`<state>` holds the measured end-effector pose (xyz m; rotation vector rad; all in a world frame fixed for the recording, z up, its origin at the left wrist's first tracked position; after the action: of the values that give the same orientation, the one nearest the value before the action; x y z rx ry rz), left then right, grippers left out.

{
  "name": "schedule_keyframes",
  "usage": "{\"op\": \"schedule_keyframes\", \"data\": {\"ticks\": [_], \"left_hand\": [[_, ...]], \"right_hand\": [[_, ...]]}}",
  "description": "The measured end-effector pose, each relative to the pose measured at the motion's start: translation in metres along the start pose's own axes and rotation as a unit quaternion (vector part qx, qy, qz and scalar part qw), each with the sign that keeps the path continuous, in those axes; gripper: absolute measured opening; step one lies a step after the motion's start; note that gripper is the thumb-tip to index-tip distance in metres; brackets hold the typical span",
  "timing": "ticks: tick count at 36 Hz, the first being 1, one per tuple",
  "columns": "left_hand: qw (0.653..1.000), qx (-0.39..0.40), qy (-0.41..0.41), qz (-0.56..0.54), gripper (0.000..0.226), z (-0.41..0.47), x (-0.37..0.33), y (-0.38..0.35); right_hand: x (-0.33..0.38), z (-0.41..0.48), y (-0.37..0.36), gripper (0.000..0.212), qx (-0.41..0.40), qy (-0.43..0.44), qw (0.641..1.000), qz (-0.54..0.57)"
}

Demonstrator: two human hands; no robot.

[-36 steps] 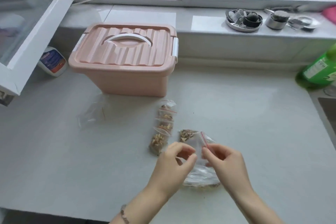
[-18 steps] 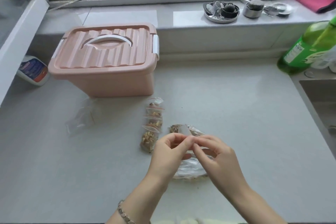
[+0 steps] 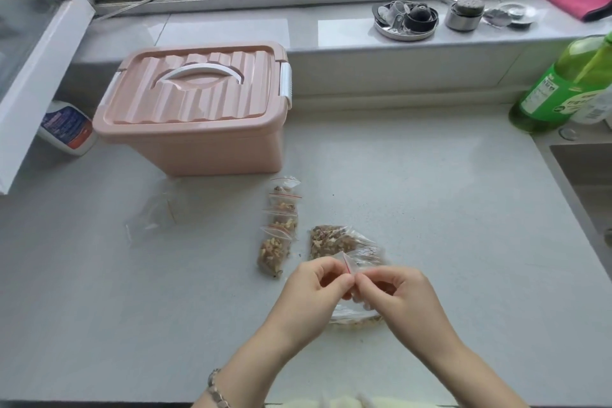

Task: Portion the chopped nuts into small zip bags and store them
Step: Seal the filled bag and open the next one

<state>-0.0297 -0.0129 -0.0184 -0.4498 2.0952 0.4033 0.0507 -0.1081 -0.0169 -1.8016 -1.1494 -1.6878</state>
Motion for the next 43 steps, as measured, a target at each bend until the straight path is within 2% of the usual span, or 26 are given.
{"op": "schedule_keyframes", "data": {"ticks": [4,9,14,18,20,22,25,27,29,31,34,36,39,43], "left_hand": [[0.999,0.031,0.018,-0.026,0.015,0.000,0.003,0.000],[0.989,0.061,0.074,-0.112,0.009,-0.001,0.012,0.000],[0.994,-0.031,0.079,-0.065,0.014,-0.001,0.009,-0.001],[0.997,-0.050,0.051,-0.028,0.023,-0.001,0.002,-0.004],[0.998,-0.060,0.034,0.012,0.021,-0.002,0.001,-0.002],[0.990,-0.104,0.012,0.096,0.025,-0.002,0.001,0.004],[0.933,-0.210,-0.002,0.293,0.027,-0.005,-0.004,0.012],[0.914,-0.239,-0.019,0.327,0.025,-0.007,-0.008,0.011],[0.928,-0.216,-0.074,0.294,0.019,-0.007,-0.011,0.008],[0.940,-0.162,-0.151,0.260,0.022,-0.006,-0.009,0.008],[0.918,-0.080,-0.243,0.302,0.065,-0.007,-0.002,0.006],[0.889,-0.079,-0.285,0.350,0.078,-0.009,0.000,0.002],[0.877,-0.114,-0.301,0.356,0.072,-0.009,0.000,-0.008],[0.909,-0.132,-0.261,0.296,0.063,-0.009,0.003,-0.014]], "right_hand": [[-0.003,-0.001,0.001,0.022,0.003,-0.029,0.996,0.083],[-0.002,0.000,0.002,0.027,0.004,-0.066,0.990,0.125],[0.002,-0.002,0.002,0.022,-0.004,-0.017,1.000,0.013],[0.012,-0.002,0.003,0.019,0.008,0.033,0.998,-0.045],[0.012,0.001,0.008,0.020,-0.011,0.054,0.995,-0.082],[0.010,0.004,0.016,0.021,-0.056,0.075,0.987,-0.133],[0.008,0.006,0.020,0.024,-0.093,0.112,0.967,-0.209],[0.008,0.006,0.017,0.023,-0.100,0.121,0.960,-0.230],[0.005,0.006,0.017,0.023,-0.115,0.087,0.968,-0.207],[0.001,0.009,0.021,0.024,-0.099,0.007,0.987,-0.130],[-0.002,0.011,0.022,0.025,-0.050,-0.073,0.996,0.005],[0.000,0.011,0.019,0.026,-0.021,-0.081,0.996,0.029],[0.001,0.009,0.010,0.029,0.021,-0.072,0.997,0.011],[-0.003,0.010,0.009,0.027,0.006,-0.067,0.998,0.004]]}}
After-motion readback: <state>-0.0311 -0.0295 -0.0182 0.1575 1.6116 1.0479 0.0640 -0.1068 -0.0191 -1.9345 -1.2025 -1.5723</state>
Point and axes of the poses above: each hand's wrist, its own z-axis towards the middle knuckle, its own y-axis out of the back of the hand, x = y × z, the point moved 4 cm from there along z, towards the middle knuckle, and after that the axes turned 9 degrees about y, right-handed, at the moved point
